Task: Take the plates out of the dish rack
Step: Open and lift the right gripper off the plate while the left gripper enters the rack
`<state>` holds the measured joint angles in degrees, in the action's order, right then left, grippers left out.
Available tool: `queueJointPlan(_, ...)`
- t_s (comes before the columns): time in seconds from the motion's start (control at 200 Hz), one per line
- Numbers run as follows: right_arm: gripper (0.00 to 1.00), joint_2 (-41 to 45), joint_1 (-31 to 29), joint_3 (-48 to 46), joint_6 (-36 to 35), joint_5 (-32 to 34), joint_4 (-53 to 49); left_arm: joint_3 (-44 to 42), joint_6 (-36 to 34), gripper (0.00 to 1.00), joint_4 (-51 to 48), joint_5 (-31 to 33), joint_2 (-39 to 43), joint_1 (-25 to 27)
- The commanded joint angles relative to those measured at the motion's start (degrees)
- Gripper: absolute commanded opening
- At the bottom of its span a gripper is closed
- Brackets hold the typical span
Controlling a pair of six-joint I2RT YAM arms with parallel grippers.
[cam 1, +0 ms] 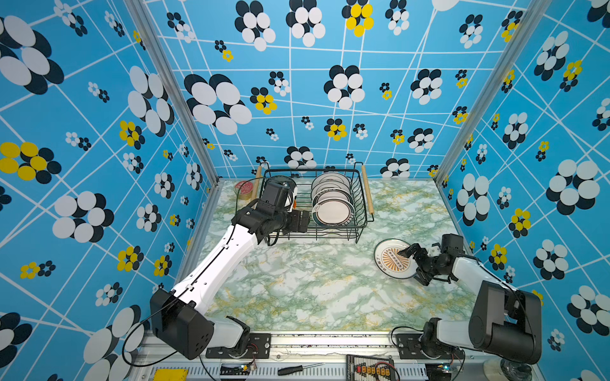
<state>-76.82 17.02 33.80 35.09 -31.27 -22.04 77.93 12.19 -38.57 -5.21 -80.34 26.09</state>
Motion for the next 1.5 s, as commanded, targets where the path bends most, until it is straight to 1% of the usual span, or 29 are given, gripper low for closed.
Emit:
queueJointPlan(0.0, 0.99, 0.32, 0.39, -1.75, -0.46, 8.38, -6.22, 3.0, -4.72, 0.99, 1.69, -1.67, -2.63, -0.25)
queueJointPlan(0.05, 0.99, 1.29, 0.39, -1.24, -0.42, 9.9, -7.62, 2.62, -6.75, 0.99, 4.22, -1.7, -3.15, -0.16)
queueJointPlan(0.11, 0.99, 2.83, 0.39, -0.54, -0.42, 12.16, -9.45, 0.8, -10.33, 0.99, 8.72, -3.43, -3.01, 0.14)
queueJointPlan(0.16, 0.99, 4.38, 0.39, 0.2, -0.53, 14.59, -11.26, -0.26, -14.93, 0.99, 11.26, -5.99, -3.03, 0.52)
queueJointPlan(0.195, 0.99, 5.46, 0.39, 0.74, -0.67, 16.45, -12.42, -0.3, -18.21, 0.99, 12.0, -6.3, -3.22, 1.08)
queueJointPlan(0.25, 0.99, 7.33, 0.39, 1.77, -0.9, 19.61, -14.53, 0.1, -21.98, 0.99, 12.71, -5.98, -4.17, 1.58)
queueJointPlan(0.33, 0.99, 9.55, 0.39, 3.07, -1.08, 22.81, -16.7, 2.3, -26.87, 0.99, 12.13, -7.26, -6.92, 1.52)
queueJointPlan(0.385, 0.99, 10.48, 0.39, 3.84, -1.16, 23.8, -17.44, 4.01, -30.11, 0.99, 11.87, -7.12, -9.35, 1.68)
queueJointPlan(0.455, 0.99, 11.38, 0.39, 5.01, -1.45, 25.55, -18.21, 6.08, -34.76, 0.99, 10.89, -9.22, -12.38, 1.69)
queueJointPlan(0.505, 0.99, 11.88, 0.39, 5.9, -1.88, 26.45, -18.36, 7.42, -37.23, 0.99, 11.12, -9.48, -14.47, 1.69)
queueJointPlan(0.63, 0.99, 12.87, 0.39, 8.03, -3.37, 27.64, -17.87, 10.52, -43.53, 0.99, 11.53, -15.21, -18.23, 1.26)
queueJointPlan(0.805, 0.99, 12.05, 0.39, 9.92, -5.34, 25.94, -15.81, 15.14, -47.46, 0.99, 14.14, -16.3, -22.33, 0.9)
queueJointPlan(0.9, 0.99, 10.38, 0.39, 10.21, -5.46, 24.95, -14.36, 20.47, -49.08, 0.99, 9.42, -18.93, -25.6, 0.98)
queueJointPlan(1.035, 0.99, 7.66, 0.39, 10.72, -5.47, 23.41, -12.56, 27.23, -52.36, 0.99, 2.38, -19.79, -31.44, 1.28)
queueJointPlan(1.25, 0.99, 4.9, 0.39, 12.03, -5.96, 22.08, -11.58, 30.2, -55.02, 1.0, 0.71, -19.13, -35.47, 1.46)
queueJointPlan(1.495, 0.99, 3.96, 0.39, 12.28, -6.6, 21.6, -11.36, 32.43, -56.1, 0.99, 0.7, -18.84, -38.6, 1.34)
